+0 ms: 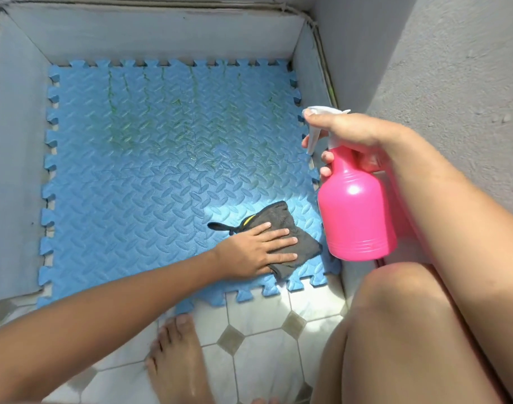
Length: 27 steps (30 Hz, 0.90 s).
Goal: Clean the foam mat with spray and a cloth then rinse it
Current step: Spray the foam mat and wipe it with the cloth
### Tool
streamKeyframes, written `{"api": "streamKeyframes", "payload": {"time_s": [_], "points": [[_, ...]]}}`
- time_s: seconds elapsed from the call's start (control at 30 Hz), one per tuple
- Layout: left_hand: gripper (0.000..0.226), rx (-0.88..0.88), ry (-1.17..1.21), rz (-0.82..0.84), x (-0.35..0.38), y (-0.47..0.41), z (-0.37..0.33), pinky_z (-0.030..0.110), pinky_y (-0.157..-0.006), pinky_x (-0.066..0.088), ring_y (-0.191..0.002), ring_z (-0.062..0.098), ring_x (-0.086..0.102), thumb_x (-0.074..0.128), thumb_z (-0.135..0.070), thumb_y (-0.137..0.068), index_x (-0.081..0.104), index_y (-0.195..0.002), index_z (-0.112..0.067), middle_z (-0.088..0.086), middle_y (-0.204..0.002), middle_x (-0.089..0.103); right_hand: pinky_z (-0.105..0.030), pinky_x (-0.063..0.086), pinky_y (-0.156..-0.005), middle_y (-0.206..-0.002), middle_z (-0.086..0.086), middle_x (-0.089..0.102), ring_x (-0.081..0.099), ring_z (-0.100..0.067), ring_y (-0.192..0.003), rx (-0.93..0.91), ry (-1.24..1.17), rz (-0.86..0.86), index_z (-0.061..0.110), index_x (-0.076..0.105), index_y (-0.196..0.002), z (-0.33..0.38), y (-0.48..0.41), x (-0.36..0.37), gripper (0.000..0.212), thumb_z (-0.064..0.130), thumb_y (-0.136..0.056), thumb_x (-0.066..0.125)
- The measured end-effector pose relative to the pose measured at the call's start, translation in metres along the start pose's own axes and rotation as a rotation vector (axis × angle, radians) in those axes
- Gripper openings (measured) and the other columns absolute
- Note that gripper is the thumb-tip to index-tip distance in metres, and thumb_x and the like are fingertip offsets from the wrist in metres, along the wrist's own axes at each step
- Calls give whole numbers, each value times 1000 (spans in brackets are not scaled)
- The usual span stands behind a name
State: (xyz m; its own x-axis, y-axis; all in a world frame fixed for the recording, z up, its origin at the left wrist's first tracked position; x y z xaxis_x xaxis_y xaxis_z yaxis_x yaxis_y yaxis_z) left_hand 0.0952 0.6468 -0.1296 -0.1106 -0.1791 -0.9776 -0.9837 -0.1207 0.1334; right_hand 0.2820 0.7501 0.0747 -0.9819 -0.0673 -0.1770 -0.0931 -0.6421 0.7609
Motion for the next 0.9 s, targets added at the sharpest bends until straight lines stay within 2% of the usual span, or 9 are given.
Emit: {"api": "streamKeyframes", "payload": {"time_s": [0.13, 0.2, 0.3, 0.43, 0.53, 0.6, 0.7, 0.8, 0.9], "points": [[61, -452, 147, -31, -28, -17, 98, 52, -124, 13, -156, 27, 14, 40, -44, -102, 25, -159, -31, 5, -169, 17, -36, 56, -60, -114, -9, 56, 46, -16, -50, -6, -25, 34, 36, 54, -119, 0, -11, -2, 19, 47, -103, 55], [61, -666, 207, -15, -42, -27, 139, 52, -126, 6, -157, 26, 1, 36, -44, -105, 16, -161, -31, 4, -170, 6, -36, 56, -62, -97, -9, 59, 49, -18, -50, 25, 5, 6, 30, 56, -116, 1, -16, -4, 27, 52, -101, 56], [62, -743, 199, 18, -49, -43, 151, 51, -125, 0, -157, 28, -4, 33, -46, -105, 14, -162, -29, 4, -171, 1, -40, 56, -67, -70, -10, 55, 56, -25, -51, 84, 44, -37, 16, 62, -112, 0, -24, -15, 55, 66, -90, 63], [59, -317, 118, -63, -37, -59, 76, 55, -123, 15, -154, 32, 17, 40, -48, -100, 35, -156, -29, 8, -167, 22, -53, 56, -76, -105, -14, 60, 53, -24, -51, 27, -36, -64, 20, 65, -115, 7, -28, -21, 58, 65, -79, 72], [55, 85, 71, -30, -15, -64, -3, 54, -123, 17, -151, 30, 27, 44, -45, -100, 42, -152, -28, 7, -163, 32, -54, 55, -80, -108, -13, 60, 54, -23, -52, 19, -33, -50, 23, 64, -117, 11, -28, -14, 61, 66, -75, 73], [54, 134, 50, -19, -8, -66, -15, 51, -124, 14, -151, 28, 29, 43, -42, -100, 43, -152, -29, 6, -162, 35, -50, 54, -78, -107, -13, 60, 54, -23, -52, 17, -20, -48, 22, 63, -119, 12, -30, -11, 62, 66, -77, 73], [58, -150, 109, -90, -17, -66, 31, 51, -122, 20, -150, 26, 30, 52, -42, -97, 41, -153, -28, 4, -161, 37, -48, 53, -76, -107, -13, 58, 51, -22, -51, -3, 0, -40, 19, 62, -119, 13, -31, -6, 60, 65, -81, 70], [61, -528, 187, -134, -37, -45, 102, 53, -124, 15, -155, 27, 17, 46, -42, -100, 31, -158, -30, 4, -167, 23, -46, 52, -76, -106, -12, 58, 51, -21, -50, -2, 6, -24, 19, 61, -113, 12, -31, -4, 55, 66, -85, 67], [63, -642, 213, -109, -42, -10, 132, 47, -124, 0, -157, 24, 1, 41, -38, -104, 17, -161, -30, 3, -170, 6, -39, 52, -69, -72, -8, 59, 53, -23, -47, 46, 43, -9, 14, 62, -120, 6, -32, -1, 63, 69, -89, 62]]}}
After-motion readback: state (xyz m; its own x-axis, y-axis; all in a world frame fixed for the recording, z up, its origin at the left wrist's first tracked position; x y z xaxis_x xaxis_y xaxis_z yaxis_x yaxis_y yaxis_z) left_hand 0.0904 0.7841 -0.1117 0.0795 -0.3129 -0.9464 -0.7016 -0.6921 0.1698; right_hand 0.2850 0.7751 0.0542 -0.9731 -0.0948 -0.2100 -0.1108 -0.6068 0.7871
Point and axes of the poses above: each hand's wrist, its own y-axis away from the middle knuckle, its own x-axis out of the palm, z = x × y, the point moved 4 cm from there along -y, towards the middle knuckle
